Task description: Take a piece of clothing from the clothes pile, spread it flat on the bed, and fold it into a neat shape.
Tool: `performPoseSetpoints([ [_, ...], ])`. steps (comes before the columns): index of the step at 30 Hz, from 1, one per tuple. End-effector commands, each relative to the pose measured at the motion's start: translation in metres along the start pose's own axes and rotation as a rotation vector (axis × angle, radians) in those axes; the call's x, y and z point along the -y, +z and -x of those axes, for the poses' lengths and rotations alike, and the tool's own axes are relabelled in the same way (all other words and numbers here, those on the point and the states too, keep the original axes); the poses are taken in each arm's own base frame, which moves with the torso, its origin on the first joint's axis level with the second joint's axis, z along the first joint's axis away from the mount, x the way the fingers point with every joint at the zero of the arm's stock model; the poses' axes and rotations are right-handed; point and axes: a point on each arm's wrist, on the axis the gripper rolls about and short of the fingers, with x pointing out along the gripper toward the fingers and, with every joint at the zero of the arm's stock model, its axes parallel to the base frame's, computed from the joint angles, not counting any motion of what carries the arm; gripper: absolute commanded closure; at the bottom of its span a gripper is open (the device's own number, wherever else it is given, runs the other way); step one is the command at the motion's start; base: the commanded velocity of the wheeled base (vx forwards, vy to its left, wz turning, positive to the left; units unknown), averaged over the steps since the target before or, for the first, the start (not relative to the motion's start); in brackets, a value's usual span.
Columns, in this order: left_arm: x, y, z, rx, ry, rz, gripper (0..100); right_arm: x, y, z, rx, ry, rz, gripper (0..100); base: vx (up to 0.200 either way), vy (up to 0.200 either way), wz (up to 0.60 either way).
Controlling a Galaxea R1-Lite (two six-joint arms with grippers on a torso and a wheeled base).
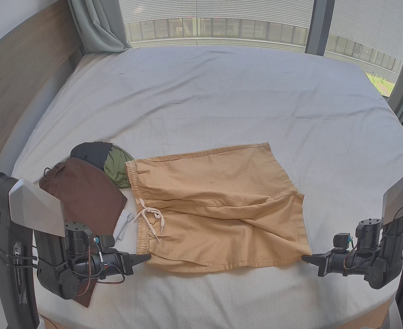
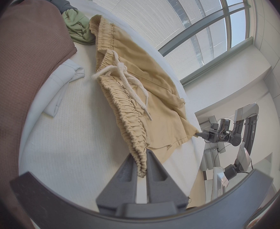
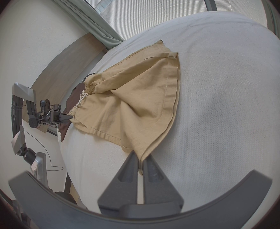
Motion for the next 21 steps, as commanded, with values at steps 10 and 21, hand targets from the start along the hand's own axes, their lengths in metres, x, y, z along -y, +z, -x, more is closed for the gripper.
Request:
performPoseSetpoints([
  [10,0.011,-0.004,0.024,-0.01,0.02,0.019,100,-0.005,-0.007,0.012,-0.033,-0.003,0.053,100,0.0,0.0,0.0],
  [21,0.009,-0.011,0.033,-0.031,0.043,-0.001,100,-0.009,-0.009,0.02,-0.039,0.007,0.08,100,0.0,0.0,0.0],
])
